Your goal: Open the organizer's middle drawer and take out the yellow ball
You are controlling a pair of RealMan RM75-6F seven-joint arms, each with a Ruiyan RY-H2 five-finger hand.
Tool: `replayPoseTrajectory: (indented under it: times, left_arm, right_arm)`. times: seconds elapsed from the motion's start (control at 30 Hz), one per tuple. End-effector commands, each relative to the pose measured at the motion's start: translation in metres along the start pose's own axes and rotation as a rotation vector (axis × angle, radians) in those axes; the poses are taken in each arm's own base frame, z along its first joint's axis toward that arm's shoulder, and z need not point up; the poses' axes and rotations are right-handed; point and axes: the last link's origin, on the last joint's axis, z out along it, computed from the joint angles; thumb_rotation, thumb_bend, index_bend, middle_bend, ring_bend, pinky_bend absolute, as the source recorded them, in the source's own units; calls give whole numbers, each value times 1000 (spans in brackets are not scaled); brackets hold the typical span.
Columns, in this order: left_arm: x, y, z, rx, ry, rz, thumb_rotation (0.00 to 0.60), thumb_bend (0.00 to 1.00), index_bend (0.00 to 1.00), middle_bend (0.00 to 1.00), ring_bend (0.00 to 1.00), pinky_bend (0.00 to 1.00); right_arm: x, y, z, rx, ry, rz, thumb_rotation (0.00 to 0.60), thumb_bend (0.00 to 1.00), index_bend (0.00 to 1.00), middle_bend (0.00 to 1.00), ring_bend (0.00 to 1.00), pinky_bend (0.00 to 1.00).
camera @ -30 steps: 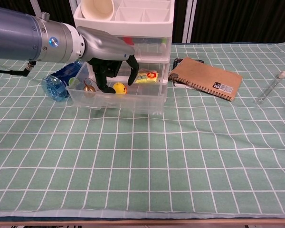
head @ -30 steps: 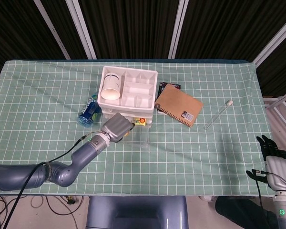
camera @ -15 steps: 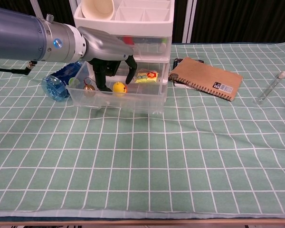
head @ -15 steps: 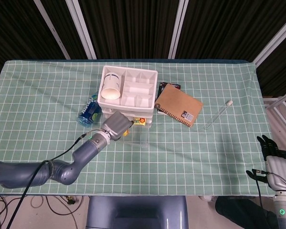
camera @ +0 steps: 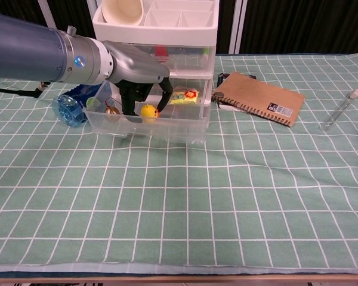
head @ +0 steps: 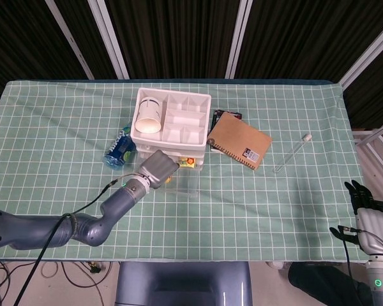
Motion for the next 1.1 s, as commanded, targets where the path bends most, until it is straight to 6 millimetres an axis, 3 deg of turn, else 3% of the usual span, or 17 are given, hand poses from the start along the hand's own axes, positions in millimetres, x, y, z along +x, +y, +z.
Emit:
replayPoseTrajectory:
  times: [0.03,0.17,0.33,0.6,1.1]
  left_arm:
    - [0,-1,0,5,-2,7,600,244,422,1000,1000,1000]
    - [1,-3,0,13,-2,7,600,253,432,1000,1000,1000]
    - [-2,-2,-1,13,-10,3,600,333,469,1000,1000,1000]
    - [-1,-2,-2,13,8,-11,600,353,505,1000,1000,1000]
    - [35,-10,-27,15,132,-58,600,354,514,1000,1000,1000]
  right_arm:
    - [0,0,0,0,0,1,600,87,0,0,0,228]
    - [0,0,0,0,-1,1,600,90,0,0,0,227]
    - [0,0,0,0,-2,2,600,91,0,0,0,227]
    - [0,-1,-1,1,-4,4,600,91,0,0,0,228]
    - [0,-1,-1,2,-2,1,600,92,0,0,0,227]
